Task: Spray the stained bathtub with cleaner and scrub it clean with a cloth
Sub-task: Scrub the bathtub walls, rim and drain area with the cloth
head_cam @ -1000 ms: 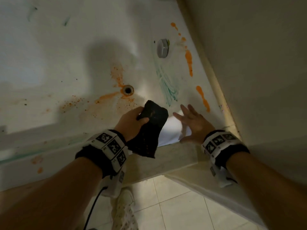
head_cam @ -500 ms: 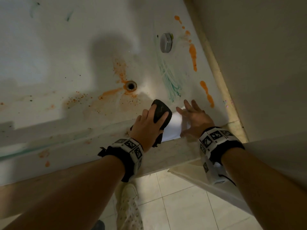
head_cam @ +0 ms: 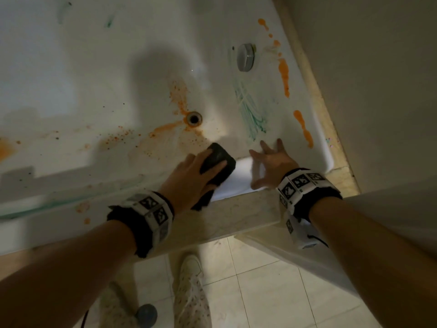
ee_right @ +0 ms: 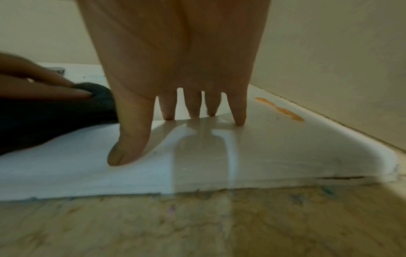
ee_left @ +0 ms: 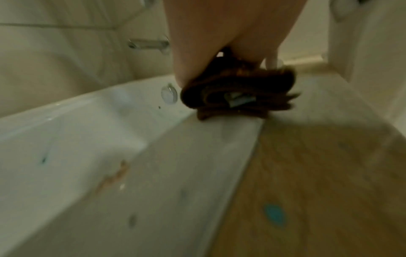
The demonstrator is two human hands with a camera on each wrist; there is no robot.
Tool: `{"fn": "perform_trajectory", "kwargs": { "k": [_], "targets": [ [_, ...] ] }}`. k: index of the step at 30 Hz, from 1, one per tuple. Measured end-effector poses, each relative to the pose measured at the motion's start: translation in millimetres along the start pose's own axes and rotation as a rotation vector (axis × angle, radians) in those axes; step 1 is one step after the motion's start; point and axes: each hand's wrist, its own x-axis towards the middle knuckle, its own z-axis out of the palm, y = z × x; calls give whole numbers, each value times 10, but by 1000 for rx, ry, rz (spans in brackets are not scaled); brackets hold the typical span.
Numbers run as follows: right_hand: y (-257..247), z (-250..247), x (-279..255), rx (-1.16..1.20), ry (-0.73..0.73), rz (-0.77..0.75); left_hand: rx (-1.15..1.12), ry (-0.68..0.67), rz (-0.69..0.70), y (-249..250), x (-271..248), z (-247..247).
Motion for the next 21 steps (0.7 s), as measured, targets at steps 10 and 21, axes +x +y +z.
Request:
{"fn": "perform_trajectory", "kwargs": {
  "k": [10, 21],
  "targets": [
    [-144, 91, -1, 59, 33, -42, 194, -200, -232, -196, 58, -100],
    [-228, 7, -1, 20, -20, -6, 153, 48, 192, -304, -421, 235]
  ]
}}
